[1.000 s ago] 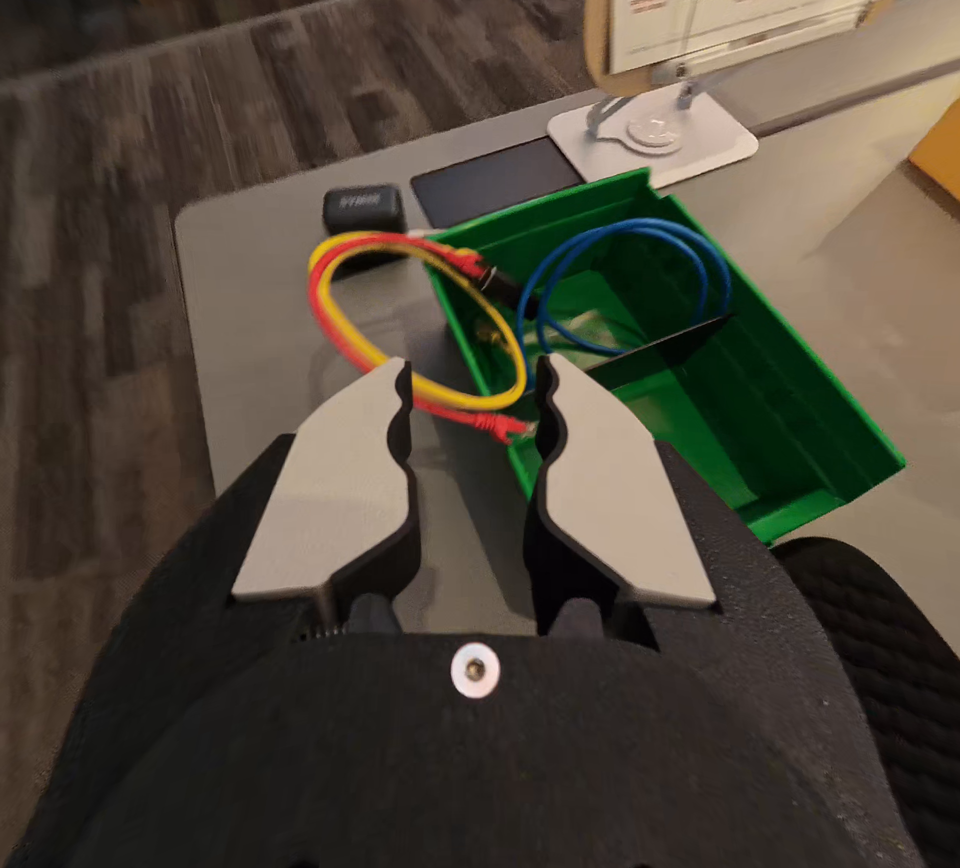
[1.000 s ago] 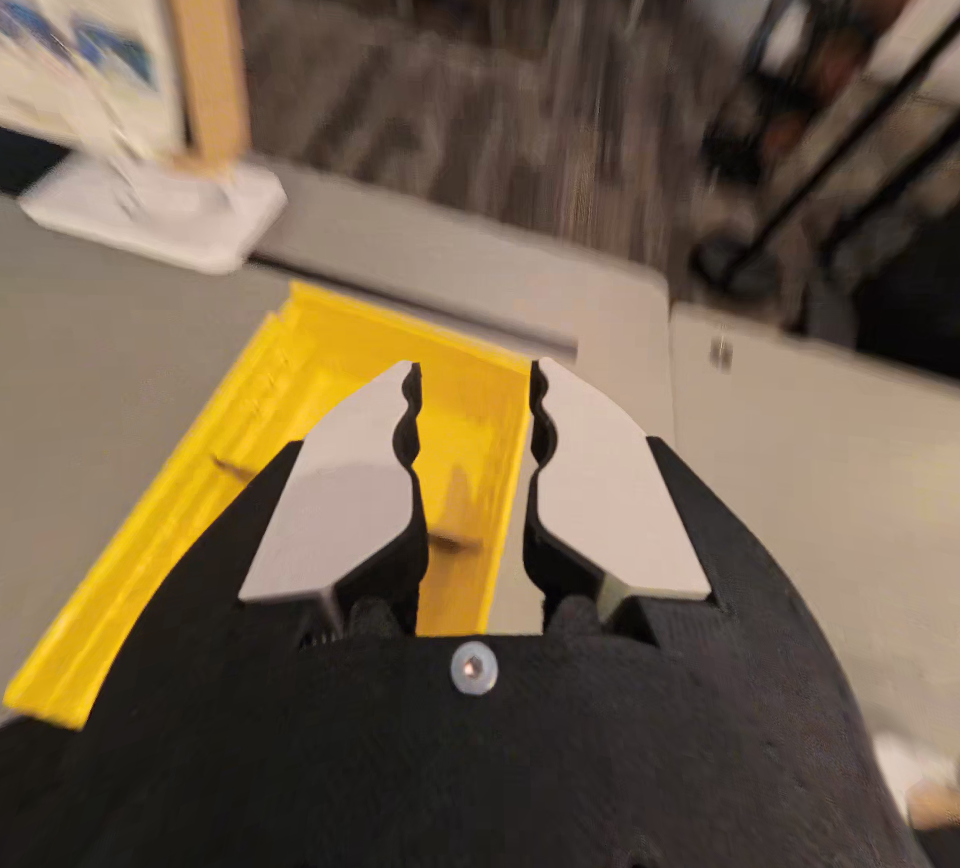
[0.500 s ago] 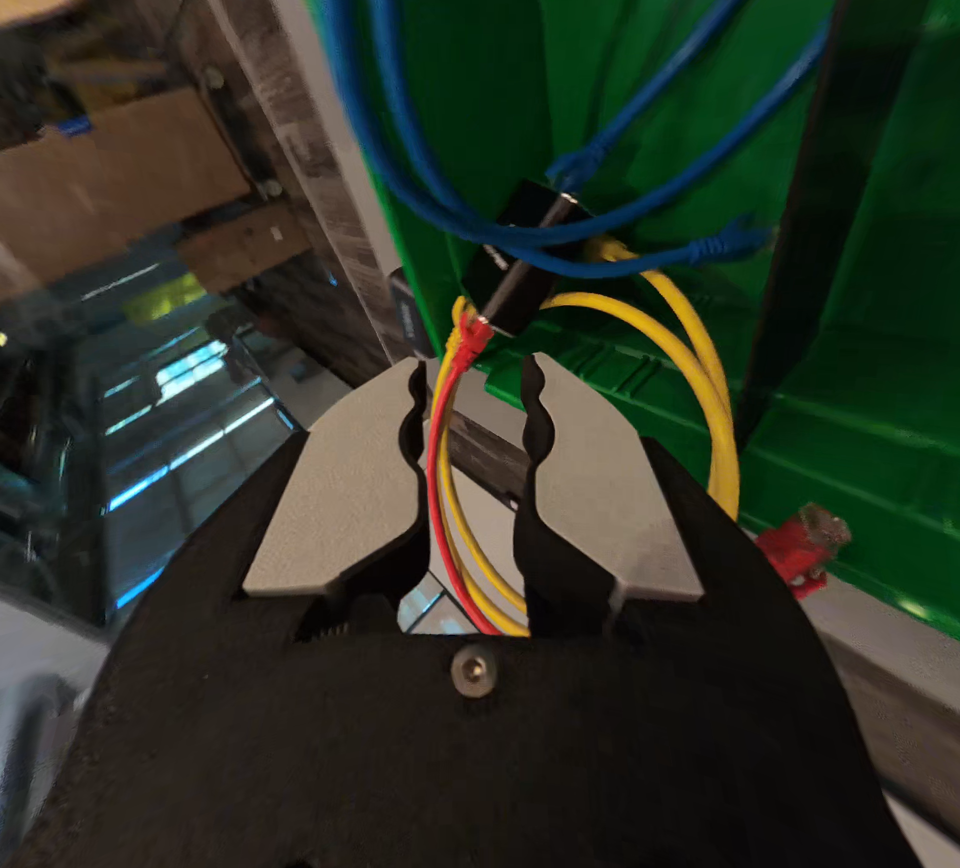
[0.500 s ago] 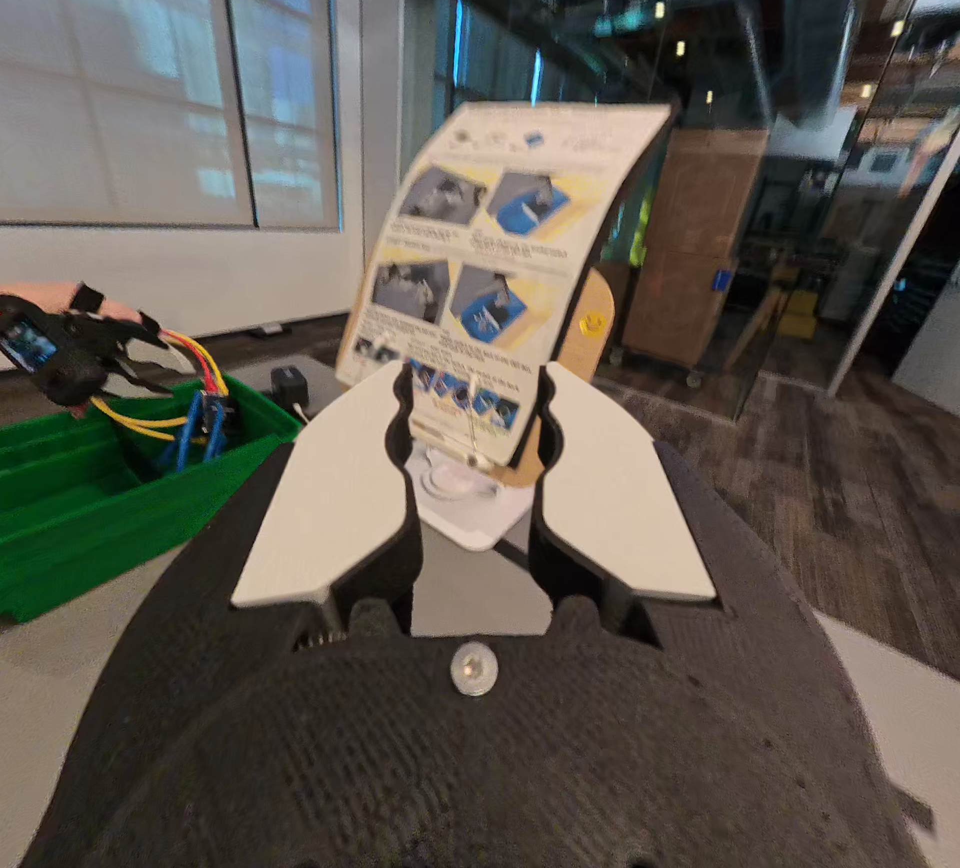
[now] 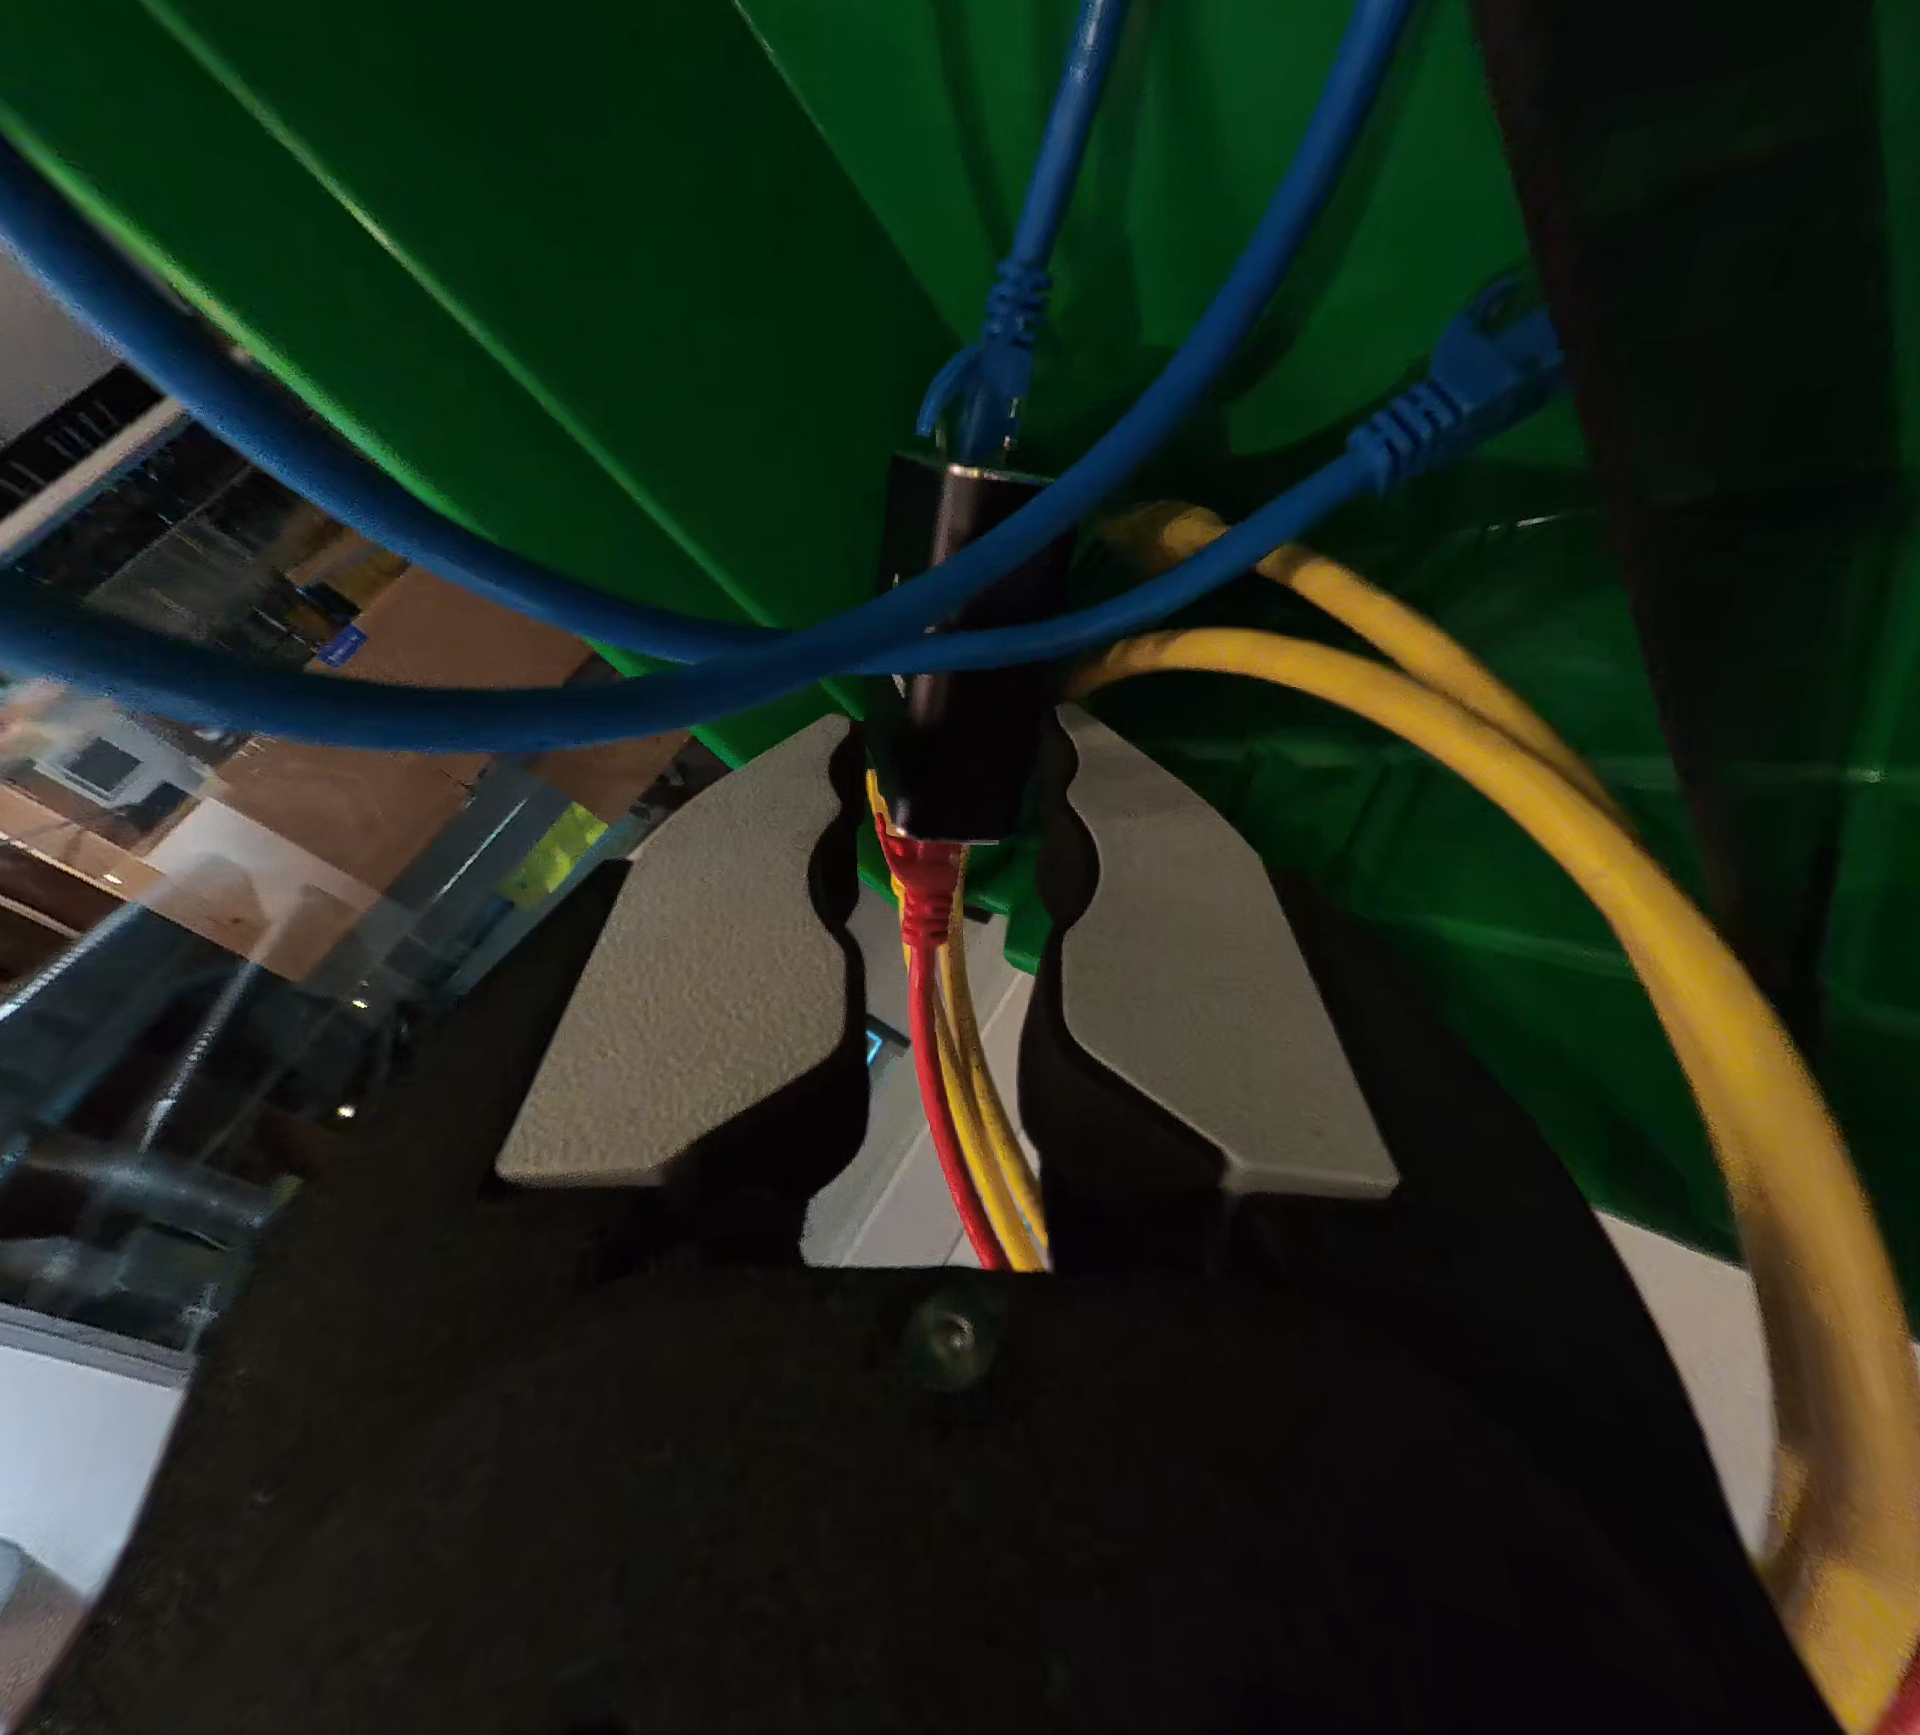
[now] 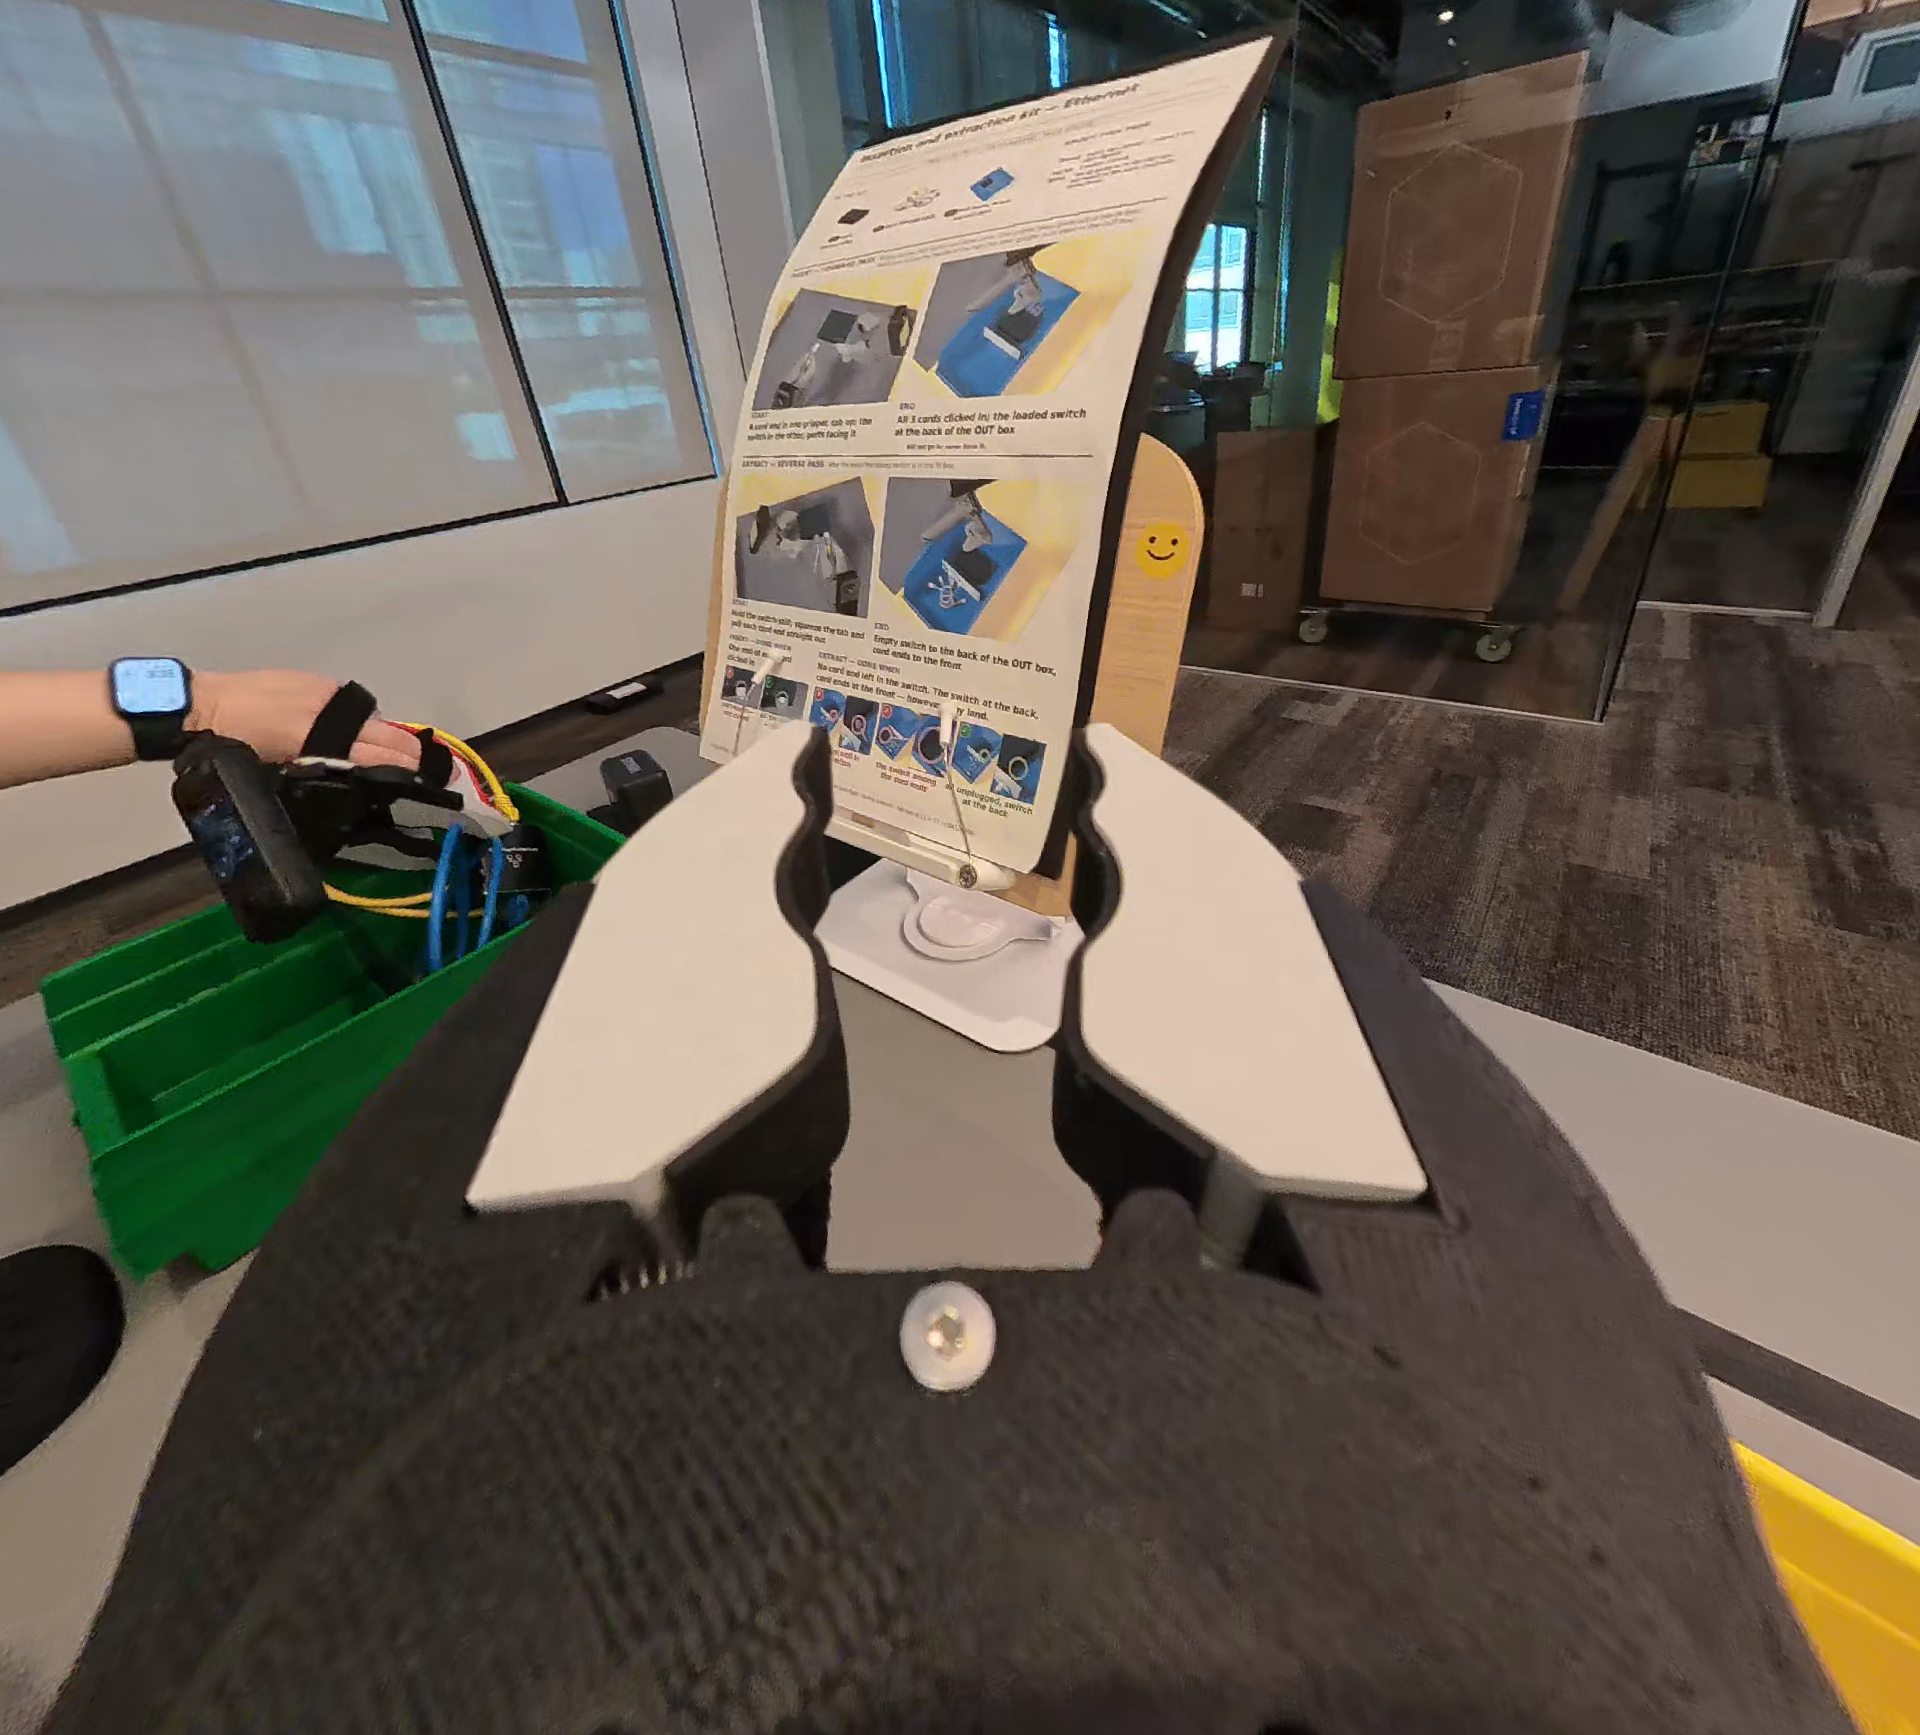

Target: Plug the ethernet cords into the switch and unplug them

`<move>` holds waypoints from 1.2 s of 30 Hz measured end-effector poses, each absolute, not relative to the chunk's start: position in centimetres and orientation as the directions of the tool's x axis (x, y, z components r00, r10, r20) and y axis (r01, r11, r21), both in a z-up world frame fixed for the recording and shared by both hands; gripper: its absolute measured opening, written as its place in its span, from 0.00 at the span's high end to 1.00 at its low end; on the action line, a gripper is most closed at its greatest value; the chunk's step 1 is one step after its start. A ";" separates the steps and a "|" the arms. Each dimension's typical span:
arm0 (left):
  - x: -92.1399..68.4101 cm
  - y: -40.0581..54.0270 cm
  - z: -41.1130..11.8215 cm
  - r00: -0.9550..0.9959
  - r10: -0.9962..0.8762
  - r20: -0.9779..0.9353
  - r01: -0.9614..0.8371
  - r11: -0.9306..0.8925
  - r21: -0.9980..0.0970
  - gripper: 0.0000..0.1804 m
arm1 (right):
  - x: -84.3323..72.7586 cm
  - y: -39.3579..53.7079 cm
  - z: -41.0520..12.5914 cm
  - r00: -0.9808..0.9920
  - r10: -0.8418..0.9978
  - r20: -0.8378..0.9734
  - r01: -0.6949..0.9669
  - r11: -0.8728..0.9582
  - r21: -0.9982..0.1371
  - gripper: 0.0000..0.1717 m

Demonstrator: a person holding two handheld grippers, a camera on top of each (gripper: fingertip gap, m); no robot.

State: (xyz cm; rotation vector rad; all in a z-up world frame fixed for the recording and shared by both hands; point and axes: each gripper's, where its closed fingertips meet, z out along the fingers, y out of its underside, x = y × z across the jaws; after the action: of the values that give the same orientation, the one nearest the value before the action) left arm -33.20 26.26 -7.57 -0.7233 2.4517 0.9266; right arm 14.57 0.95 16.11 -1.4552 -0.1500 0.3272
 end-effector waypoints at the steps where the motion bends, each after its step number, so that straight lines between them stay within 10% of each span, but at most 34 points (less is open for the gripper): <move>1: -33.3 26.5 -7.7 -0.789 -0.310 -0.531 -0.585 0.643 0.495 0.83 | 14.8 1.0 15.9 0.948 0.302 -0.099 -0.126 0.074 -0.989 0.74; 15: -32.5 26.8 -6.8 -0.812 -0.228 -0.537 -0.551 0.600 0.580 0.85 | 14.2 2.5 14.2 0.940 0.319 -0.119 -0.125 -0.002 -0.992 0.75; 36: -29.5 22.5 16.2 -0.558 0.042 -0.829 -0.765 0.361 0.533 0.86 | 10.4 4.0 12.9 0.908 0.412 -0.079 -0.057 -0.066 -0.996 0.75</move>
State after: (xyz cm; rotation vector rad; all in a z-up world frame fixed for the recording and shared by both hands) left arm -29.55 22.46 16.20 -0.6338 1.8294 1.2832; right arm 10.38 3.99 12.92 -1.5964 -0.2827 0.3930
